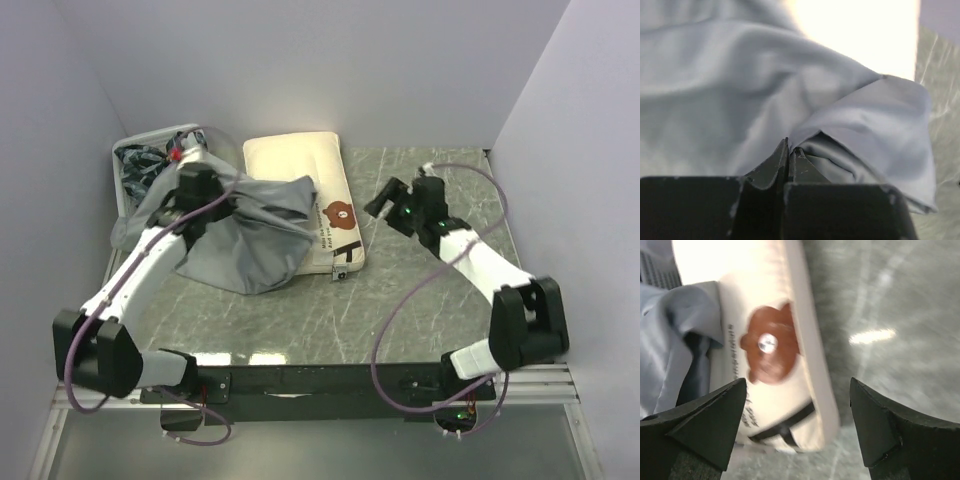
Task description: Put the pillow into the pillowcase
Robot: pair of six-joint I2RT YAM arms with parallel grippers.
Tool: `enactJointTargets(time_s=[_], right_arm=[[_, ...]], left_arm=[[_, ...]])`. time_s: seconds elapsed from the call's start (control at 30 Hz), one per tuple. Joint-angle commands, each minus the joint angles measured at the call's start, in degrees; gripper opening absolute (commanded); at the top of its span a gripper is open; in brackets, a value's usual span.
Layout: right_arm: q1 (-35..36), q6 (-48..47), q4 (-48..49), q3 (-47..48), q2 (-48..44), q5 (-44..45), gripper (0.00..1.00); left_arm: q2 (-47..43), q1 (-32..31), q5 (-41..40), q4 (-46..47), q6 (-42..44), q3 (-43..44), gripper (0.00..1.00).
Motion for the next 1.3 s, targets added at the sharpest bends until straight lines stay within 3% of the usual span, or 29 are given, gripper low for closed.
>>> enactJointTargets(time_s=[0.0, 0.07, 0.3, 0.4, 0.43, 0.47, 0.5, 0.53, 0.57, 0.77, 0.9, 1.07, 1.2, 1.27], right_arm=[[2.96, -4.28, -0.16, 10.52, 9.33, -0.01, 0.91], [3.31, -4.54, -0.25, 15.18, 15.75, -1.85, 0.92], [7.35, -6.91, -6.21, 30.47, 33.94, -5.64, 0.97], [8.41, -7.18, -7.80, 35.58, 39.83, -6.69, 0.88], [8.50, -7.01, -7.89, 35.76, 40.20, -6.95, 0.78], [8.50, -6.74, -8.07, 35.68, 40.11, -7.22, 0.44], [8.41, -6.13, -8.33, 34.72, 39.07, -6.61, 0.25], [8.32, -5.95, -8.94, 34.01, 37.93, -5.13, 0.09], [8.24, -5.78, -9.82, 32.79, 36.35, -1.11, 0.00], [4.46, -0.95, -9.04, 14.52, 14.74, 15.25, 0.00], [-0.97, 2.65, -9.04, 2.31, -1.06, 19.66, 0.00], [-6.17, 4.33, -12.45, -4.40, -14.53, 24.24, 0.00], [-6.62, 5.56, -15.45, -5.63, -22.09, 26.00, 0.00], [-6.71, 8.44, -16.59, -7.20, -24.91, 27.66, 0.00]], left_arm=[[-5.44, 11.71, 18.21, 6.00, -10.50, -11.60, 0.01], [-6.85, 15.93, 20.69, 7.23, -11.90, -15.02, 0.01], [-6.42, 20.87, 23.95, 9.08, -14.90, -17.85, 0.01], [-5.89, 21.14, 24.83, 9.43, -14.72, -17.77, 0.01], [-5.71, 21.14, 25.18, 9.60, -14.64, -17.77, 0.01], [-5.89, 21.14, 24.92, 9.61, -14.72, -17.68, 0.01], [-5.98, 21.14, 24.74, 9.69, -14.72, -17.68, 0.01], [-5.98, 21.22, 24.65, 9.78, -14.72, -17.68, 0.01], [-6.15, 21.22, 24.65, 9.78, -14.64, -17.59, 0.01], [-6.07, 21.23, 24.56, 9.78, -14.72, -17.41, 0.01], [-5.80, 21.40, 25.27, 9.87, -14.90, -16.89, 0.01], [-4.49, 21.58, 26.31, 9.87, -13.85, -15.83, 0.01], [-2.03, 20.79, 34.56, 12.85, -11.30, -14.87, 0.02], [0.68, 19.21, 36.51, 10.05, -7.97, -11.80, 0.03]])
